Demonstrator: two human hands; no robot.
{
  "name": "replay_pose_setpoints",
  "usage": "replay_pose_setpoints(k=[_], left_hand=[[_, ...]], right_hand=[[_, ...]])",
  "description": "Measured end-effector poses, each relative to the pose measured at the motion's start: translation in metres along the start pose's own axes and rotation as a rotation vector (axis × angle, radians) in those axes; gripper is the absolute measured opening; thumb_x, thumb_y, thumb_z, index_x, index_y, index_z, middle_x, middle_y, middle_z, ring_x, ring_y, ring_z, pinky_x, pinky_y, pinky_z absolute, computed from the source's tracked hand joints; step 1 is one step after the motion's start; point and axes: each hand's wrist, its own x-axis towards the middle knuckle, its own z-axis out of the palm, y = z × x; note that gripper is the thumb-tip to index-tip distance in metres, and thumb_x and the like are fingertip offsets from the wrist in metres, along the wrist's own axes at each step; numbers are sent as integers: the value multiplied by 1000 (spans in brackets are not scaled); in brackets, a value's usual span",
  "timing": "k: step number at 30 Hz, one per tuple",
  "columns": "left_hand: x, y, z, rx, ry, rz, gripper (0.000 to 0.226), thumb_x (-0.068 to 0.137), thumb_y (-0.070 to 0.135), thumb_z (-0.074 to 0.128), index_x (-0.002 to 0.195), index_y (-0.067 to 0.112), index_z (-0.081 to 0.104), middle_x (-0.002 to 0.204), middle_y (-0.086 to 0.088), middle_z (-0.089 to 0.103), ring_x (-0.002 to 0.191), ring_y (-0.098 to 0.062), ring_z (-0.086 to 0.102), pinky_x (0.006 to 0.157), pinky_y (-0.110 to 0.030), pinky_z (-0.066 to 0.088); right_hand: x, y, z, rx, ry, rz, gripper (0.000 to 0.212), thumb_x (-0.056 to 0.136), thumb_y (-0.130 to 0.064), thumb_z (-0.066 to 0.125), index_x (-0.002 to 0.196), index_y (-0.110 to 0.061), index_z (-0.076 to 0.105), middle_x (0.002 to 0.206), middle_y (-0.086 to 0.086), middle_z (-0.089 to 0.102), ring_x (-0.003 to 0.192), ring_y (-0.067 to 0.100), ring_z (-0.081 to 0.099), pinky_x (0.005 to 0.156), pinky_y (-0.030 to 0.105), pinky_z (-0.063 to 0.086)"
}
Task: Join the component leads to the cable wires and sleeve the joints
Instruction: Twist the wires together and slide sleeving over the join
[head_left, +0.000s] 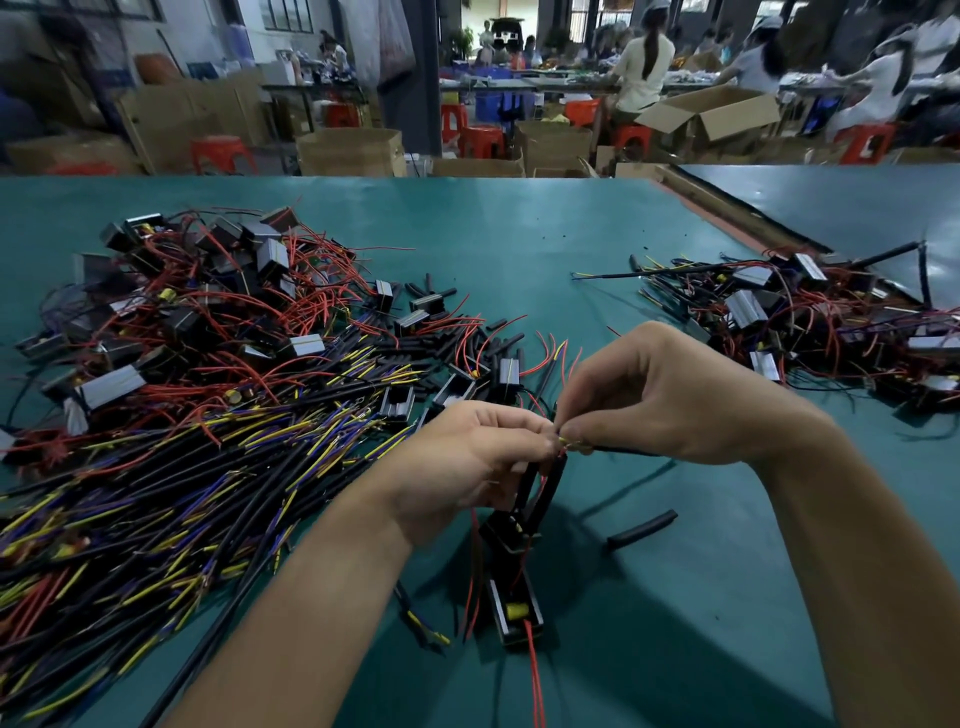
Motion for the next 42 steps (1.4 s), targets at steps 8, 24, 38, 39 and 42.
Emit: replay_pose_setpoints(k=[8, 24, 38, 39, 42], left_hand=[[0, -1, 2, 147, 191, 364, 18, 84, -2, 67, 71, 9, 66, 51, 10, 51, 44, -3, 35, 44, -13, 28], [-5, 1, 1, 365, 263, 553, 6, 74, 14, 79, 70, 18, 75, 43, 8, 46, 41, -8, 30, 41, -18, 20], [-7, 3, 4, 378, 174, 439, 9, 69, 28, 76, 74, 21, 78, 55, -29, 55, 51, -20, 33, 43, -41, 25], [-7, 4, 5, 361, 167, 417, 9, 69, 26, 76, 74, 19, 78, 60, -32, 57, 54, -21, 36, 45, -44, 29], [-5, 2, 5, 307, 103, 362, 5, 71, 13, 78, 67, 16, 75, 59, -14, 65, 58, -17, 45, 54, -34, 35]], right_hand=[[-2, 0, 1, 191, -36, 152, 24, 96, -7, 57, 76, -6, 69, 67, 8, 70, 60, 18, 63, 61, 22, 52], [-1, 12, 1, 390, -122, 141, 17, 83, -14, 64, 69, -14, 73, 62, 8, 65, 56, 14, 58, 54, 20, 47], [-6, 8, -5, 171, -239, 133, 9, 81, -11, 70, 72, -12, 69, 60, 3, 64, 54, 10, 56, 55, 16, 45], [-7, 7, -5, 142, -233, 135, 9, 80, -11, 70, 71, -10, 68, 59, 3, 63, 53, 10, 55, 55, 16, 44], [-7, 1, -3, 64, -216, 134, 10, 78, -13, 68, 71, -6, 67, 57, 4, 61, 53, 10, 53, 54, 17, 42]])
